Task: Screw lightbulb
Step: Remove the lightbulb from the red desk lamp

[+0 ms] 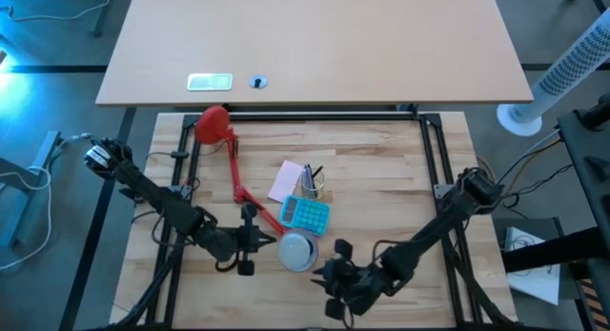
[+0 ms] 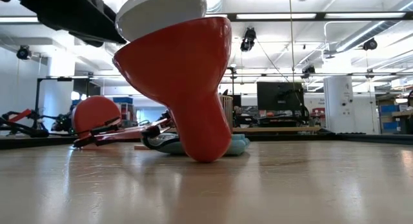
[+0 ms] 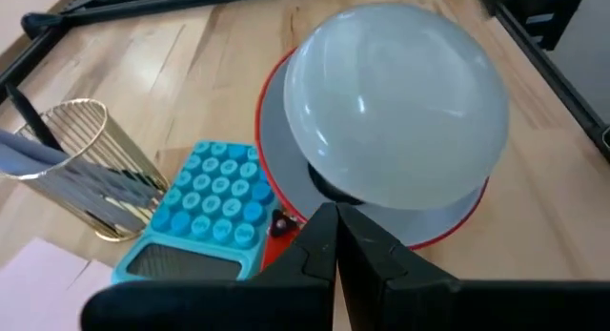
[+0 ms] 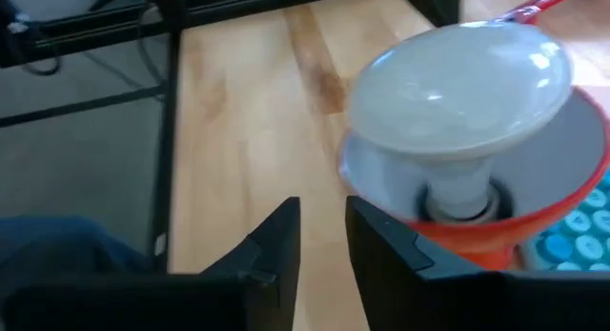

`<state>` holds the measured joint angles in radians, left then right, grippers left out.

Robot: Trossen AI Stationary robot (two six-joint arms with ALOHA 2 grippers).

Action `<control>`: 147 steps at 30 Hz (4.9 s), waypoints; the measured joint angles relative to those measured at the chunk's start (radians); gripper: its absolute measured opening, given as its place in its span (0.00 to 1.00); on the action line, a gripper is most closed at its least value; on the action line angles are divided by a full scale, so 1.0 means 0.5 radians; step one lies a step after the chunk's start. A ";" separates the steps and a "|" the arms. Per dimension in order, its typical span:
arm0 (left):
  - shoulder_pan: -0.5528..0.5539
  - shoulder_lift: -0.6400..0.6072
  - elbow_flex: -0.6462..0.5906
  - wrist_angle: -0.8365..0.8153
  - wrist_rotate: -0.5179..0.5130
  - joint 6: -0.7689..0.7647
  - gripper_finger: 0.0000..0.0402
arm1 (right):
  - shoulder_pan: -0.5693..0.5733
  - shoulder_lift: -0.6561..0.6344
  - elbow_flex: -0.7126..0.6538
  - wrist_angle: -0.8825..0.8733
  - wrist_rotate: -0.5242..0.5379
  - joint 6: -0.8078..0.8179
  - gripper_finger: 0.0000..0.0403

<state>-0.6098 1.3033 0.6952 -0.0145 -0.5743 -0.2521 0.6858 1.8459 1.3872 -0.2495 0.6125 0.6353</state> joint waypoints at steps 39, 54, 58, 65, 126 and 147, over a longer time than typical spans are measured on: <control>0.183 -0.017 -0.207 0.339 0.294 0.112 0.00 | -0.130 0.036 -0.001 0.160 -0.412 -0.250 0.05; 0.286 -0.111 -0.208 0.256 0.296 0.158 0.00 | -0.093 0.060 -0.055 0.270 -0.245 -0.322 0.05; 0.291 -0.156 -0.208 0.301 0.297 0.167 0.00 | -0.092 0.124 -0.056 0.432 -0.223 -0.342 0.05; 0.325 -0.085 -0.222 0.310 0.344 0.119 0.00 | -0.112 0.262 -0.054 0.657 -0.243 -0.487 0.05; 0.304 -0.041 -0.163 0.322 0.593 -0.042 0.00 | -0.164 0.067 -0.047 0.194 -0.123 -0.420 0.05; 0.038 -0.042 -0.143 0.187 0.592 -0.268 0.00 | -0.193 -0.081 -0.047 -0.119 0.034 -0.472 0.05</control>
<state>-0.5906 1.2825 0.6239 0.0791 -0.2784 -0.3863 0.5893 1.8053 1.3636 -0.3092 0.6295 0.3992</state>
